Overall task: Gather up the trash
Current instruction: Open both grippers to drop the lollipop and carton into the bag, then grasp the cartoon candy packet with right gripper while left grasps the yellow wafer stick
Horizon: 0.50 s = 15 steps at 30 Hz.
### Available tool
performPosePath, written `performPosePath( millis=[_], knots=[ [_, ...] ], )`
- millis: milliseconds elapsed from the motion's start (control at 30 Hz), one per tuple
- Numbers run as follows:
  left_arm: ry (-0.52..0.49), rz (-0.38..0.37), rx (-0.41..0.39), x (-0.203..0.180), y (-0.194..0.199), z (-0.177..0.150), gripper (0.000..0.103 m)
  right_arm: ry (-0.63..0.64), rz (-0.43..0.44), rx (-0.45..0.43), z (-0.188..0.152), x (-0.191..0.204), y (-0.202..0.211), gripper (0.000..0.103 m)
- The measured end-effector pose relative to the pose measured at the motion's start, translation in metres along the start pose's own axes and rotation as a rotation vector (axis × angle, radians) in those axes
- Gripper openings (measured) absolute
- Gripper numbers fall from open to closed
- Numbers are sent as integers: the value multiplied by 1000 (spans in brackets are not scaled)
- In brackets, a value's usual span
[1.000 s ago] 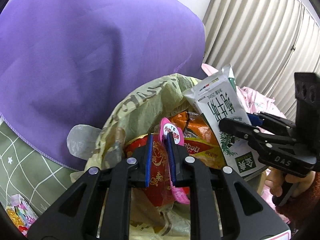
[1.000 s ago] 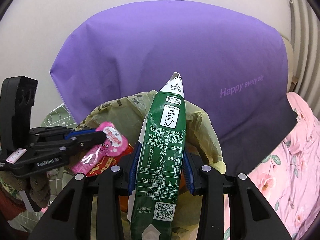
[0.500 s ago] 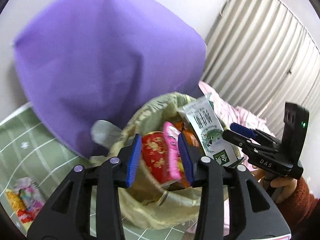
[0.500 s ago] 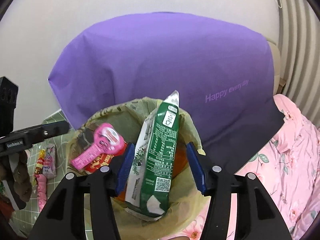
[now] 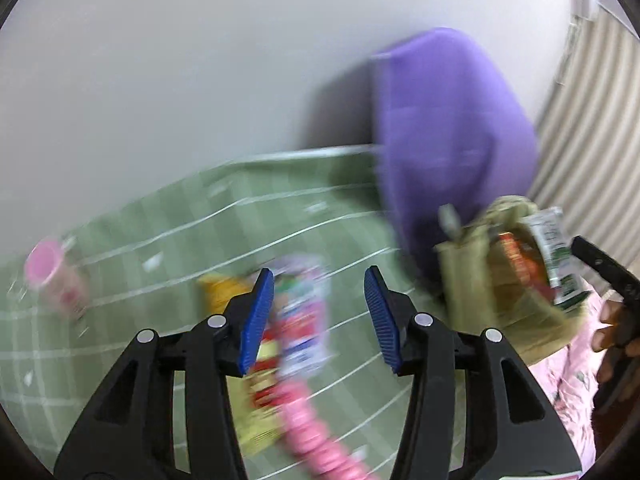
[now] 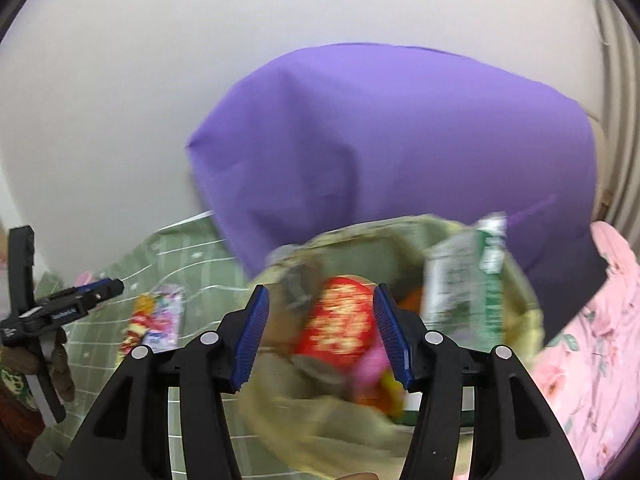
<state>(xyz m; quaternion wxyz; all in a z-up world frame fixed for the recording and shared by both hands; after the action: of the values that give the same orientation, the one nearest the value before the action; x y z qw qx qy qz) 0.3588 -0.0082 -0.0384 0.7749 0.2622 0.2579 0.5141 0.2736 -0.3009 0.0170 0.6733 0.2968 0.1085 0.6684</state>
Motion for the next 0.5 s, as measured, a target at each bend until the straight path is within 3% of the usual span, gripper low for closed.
performPosePath(
  millis=[233, 400, 500],
  knots=[
    [136, 101, 41, 66, 28, -50, 45, 71, 155, 125, -46, 77, -40, 51],
    [140, 122, 49, 80, 41, -70, 45, 101, 238, 257, -89, 127, -87, 51],
    [143, 130, 60, 91, 49, -81, 45, 121, 240, 287, -102, 147, -112, 51]
  ],
)
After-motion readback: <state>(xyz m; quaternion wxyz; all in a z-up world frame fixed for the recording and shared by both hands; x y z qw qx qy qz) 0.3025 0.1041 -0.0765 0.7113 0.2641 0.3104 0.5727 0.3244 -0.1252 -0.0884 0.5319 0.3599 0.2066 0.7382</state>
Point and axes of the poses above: each gripper's, at about its wrist camera, not at the fingertips, and y roughly against the way its jaws point, x to its left, z to its top, the point moved 6 cm from there along -y, roughly the way its jaws point, and after that the axes turned 11 degrees about -y, right-handed, at the moved point
